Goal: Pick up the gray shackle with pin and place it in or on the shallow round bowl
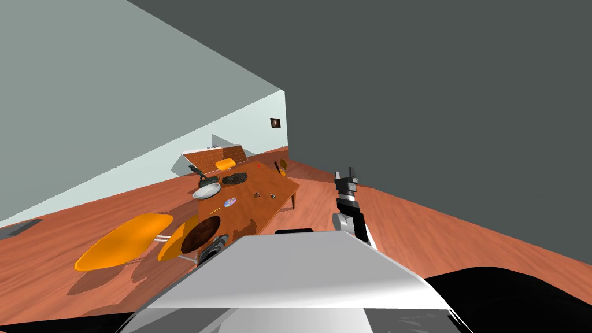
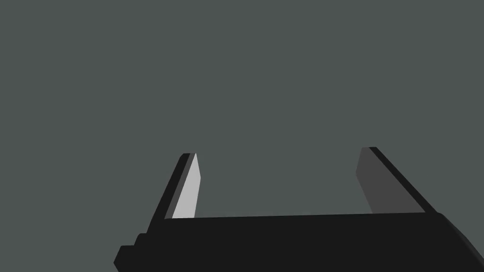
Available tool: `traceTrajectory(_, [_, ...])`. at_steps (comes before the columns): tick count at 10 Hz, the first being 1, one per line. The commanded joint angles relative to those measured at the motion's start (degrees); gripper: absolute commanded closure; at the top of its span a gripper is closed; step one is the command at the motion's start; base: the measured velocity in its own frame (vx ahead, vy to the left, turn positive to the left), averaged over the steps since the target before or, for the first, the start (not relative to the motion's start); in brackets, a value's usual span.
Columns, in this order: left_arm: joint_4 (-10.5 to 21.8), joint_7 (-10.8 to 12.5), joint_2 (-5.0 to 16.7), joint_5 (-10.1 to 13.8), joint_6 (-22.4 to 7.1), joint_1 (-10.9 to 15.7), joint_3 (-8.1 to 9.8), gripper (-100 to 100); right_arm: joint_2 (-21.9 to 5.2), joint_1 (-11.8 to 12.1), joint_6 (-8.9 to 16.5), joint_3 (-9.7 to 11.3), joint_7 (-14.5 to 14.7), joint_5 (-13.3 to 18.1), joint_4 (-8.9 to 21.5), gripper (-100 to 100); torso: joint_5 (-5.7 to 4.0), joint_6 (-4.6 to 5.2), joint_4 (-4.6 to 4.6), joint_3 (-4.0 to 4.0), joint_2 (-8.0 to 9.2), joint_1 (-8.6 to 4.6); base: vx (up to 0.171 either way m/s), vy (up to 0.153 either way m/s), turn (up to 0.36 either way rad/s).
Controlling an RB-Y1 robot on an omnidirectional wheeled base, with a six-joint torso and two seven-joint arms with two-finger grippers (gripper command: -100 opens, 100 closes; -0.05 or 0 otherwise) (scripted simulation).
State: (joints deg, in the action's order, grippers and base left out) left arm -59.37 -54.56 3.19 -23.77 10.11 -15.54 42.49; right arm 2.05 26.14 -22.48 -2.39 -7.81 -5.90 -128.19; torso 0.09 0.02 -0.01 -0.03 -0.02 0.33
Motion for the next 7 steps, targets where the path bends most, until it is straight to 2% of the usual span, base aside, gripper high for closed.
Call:
traceTrajectory(1, [0.0,0.0,0.0,0.0,0.0,0.0,0.0,0,0.0,0.0,0.0,0.0,0.0,0.0,0.0,0,0.0,0.0,0.0,0.0,0.0,0.0,0.0,0.0,0.0])
traceTrajectory(2, [-0.38,0.68,1.13,0.31,-1.46,0.28,-0.38,100,0.0,0.0,0.0,0.0,0.0,0.0,0.0,0,0.0,0.0,0.0,0.0,0.0,0.01,-0.081,-0.077,-0.082])
traceTrajectory(3, [-0.68,1.05,1.56,0.46,-2.11,0.29,-0.62,100,0.01,-0.01,0.0,0.01,0.0,0.0,0.0,0,-0.02,0.02,0.04,0.12,0.23,-0.23,-0.112,-0.128,-0.073])
traceTrajectory(4, [-0.34,0.67,1.33,0.35,-1.3,0.29,-0.38,100,0.01,-0.01,0.0,0.01,0.0,0.0,0.0,0,-0.05,-0.01,0.07,0.21,0.39,-0.45,-0.045,-0.059,-0.002])
traceTrajectory(5, [-0.39,0.77,1.34,0.36,-1.52,0.26,-0.45,0,0.01,-0.01,0.0,0.01,0.0,0.0,0.0,0,-0.04,-0.03,0.06,0.16,0.26,-0.26,-0.008,-0.012,0.004])
traceTrajectory(6, [-0.31,1.17,2.56,1.48,-2.68,-0.36,0.07,100,0.0,0.0,0.0,0.0,0.0,0.0,0.0,0,-0.01,-0.02,0.04,0.09,0.14,-0.09,-0.035,-0.112,-0.166])
traceTrajectory(7, [-0.25,1.62,3.45,2.63,-3.89,-0.95,0.57,100,0.01,-0.01,0.0,0.02,0.0,0.0,0.0,0,-0.01,0.03,0.04,0.1,0.17,-0.36,-0.078,-0.155,-0.237])
